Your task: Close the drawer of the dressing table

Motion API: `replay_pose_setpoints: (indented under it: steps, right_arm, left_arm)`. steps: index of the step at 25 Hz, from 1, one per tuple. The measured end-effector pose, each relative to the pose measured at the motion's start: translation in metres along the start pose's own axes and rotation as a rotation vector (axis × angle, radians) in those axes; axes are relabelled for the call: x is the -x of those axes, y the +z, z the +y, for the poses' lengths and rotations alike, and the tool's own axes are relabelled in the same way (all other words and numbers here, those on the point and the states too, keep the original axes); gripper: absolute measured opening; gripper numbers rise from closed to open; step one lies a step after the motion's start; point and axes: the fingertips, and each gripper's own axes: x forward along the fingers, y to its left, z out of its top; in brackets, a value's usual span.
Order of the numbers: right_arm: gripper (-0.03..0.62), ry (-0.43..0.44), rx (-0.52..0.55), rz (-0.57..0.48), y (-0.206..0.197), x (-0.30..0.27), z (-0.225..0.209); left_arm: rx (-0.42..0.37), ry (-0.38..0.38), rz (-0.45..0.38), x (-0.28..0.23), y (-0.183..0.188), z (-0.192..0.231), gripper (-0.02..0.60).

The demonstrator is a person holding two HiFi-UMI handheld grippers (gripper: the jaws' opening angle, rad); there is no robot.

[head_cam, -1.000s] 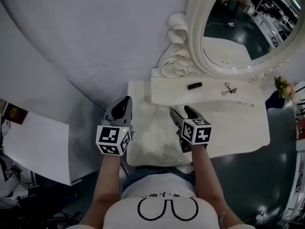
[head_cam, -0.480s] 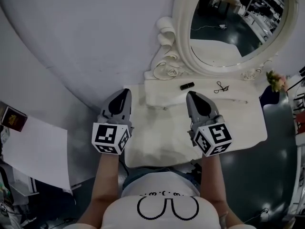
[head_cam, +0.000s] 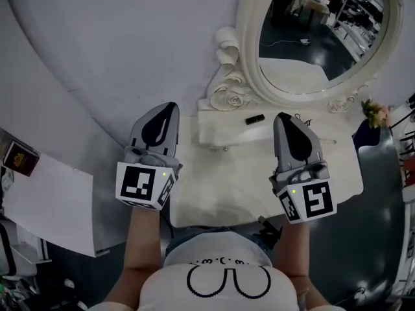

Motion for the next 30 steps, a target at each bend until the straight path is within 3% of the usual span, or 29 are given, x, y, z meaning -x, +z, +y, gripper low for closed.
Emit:
replay_pose_setpoints:
  steps: [7,30]
  right_arm:
    - [-0.003,-0.024,0.027,-0.022,0.018,0.006,-0.003]
    - [-0.002,-0.035,0.025,0.002,0.020,0.008,0.003]
  left_arm:
    - [-0.059,0.002,-0.058,0.000,0.035,-0.002,-0.002]
    - [-0.040,0.024,-0.080,0.009,0.044,0.007,-0.002]
